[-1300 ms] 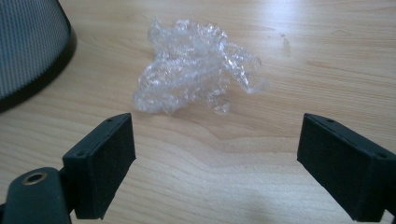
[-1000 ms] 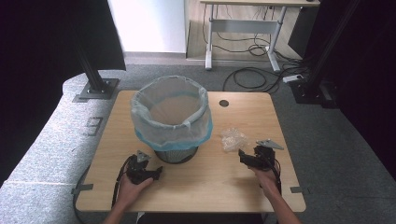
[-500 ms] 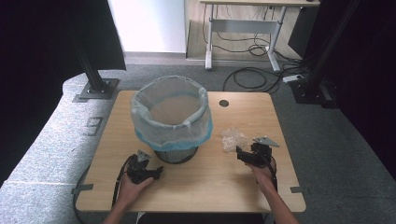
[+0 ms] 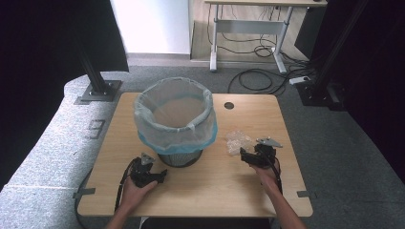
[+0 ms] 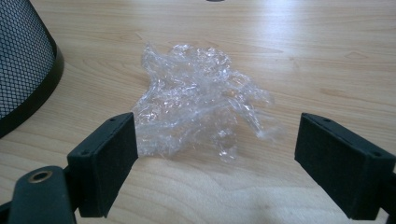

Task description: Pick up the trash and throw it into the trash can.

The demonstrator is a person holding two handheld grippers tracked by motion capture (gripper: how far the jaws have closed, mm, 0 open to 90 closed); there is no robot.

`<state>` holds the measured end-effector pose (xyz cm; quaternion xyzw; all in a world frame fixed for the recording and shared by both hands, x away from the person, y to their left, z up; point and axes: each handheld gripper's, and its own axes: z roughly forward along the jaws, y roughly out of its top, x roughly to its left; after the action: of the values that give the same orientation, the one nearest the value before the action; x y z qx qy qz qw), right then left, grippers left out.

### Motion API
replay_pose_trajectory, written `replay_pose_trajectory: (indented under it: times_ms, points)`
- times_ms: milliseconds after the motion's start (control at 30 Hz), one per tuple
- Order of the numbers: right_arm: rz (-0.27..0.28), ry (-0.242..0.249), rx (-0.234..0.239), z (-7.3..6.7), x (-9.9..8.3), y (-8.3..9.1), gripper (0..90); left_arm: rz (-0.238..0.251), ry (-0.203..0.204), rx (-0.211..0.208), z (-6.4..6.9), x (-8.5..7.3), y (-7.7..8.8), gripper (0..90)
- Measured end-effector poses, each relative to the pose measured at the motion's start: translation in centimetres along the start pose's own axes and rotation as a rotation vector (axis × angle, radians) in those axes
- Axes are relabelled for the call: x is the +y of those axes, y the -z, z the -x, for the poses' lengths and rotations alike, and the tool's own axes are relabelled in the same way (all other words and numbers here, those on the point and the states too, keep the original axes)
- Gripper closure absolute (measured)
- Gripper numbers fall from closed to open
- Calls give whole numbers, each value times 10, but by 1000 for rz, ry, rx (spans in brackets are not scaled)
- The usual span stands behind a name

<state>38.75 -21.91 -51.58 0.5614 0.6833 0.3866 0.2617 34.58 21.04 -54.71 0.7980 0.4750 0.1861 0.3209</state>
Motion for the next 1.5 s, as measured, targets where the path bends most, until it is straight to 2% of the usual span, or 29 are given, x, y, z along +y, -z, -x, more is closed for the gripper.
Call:
replay_pose_trajectory:
  times_ms: [367,767,933,967,1000,1033,1100,1133,1167,1200,1233,1400,1500]
  points:
    - [-21,42,2,-9,4,-19,135,0,2,2,0,0,0,145]
    - [-53,55,-6,-7,2,-37,172,0,2,3,1,0,0,145]
    - [-63,66,-4,-7,0,-41,267,0,1,3,1,0,0,145]
    - [-59,71,-8,-6,1,-41,347,0,1,3,1,0,0,146]
    - [-59,71,-8,-6,1,-41,347,0,1,3,1,0,0,146]
    - [-53,68,-11,-5,1,-40,394,0,1,3,1,0,0,146]
    - [-59,72,11,-2,2,-40,591,0,1,3,1,0,0,146]
    - [-59,72,11,-2,2,-40,591,0,1,3,1,0,0,145]
    - [-75,66,28,1,2,-40,647,0,2,3,1,0,0,146]
    - [-75,66,28,1,2,-40,647,0,2,3,1,0,0,146]
    - [-84,65,40,4,2,-40,692,0,1,3,1,0,0,146]
    - [-79,71,48,6,3,-40,729,0,2,3,1,0,0,146]
    - [-59,71,32,6,4,-38,658,0,1,3,1,0,0,145]
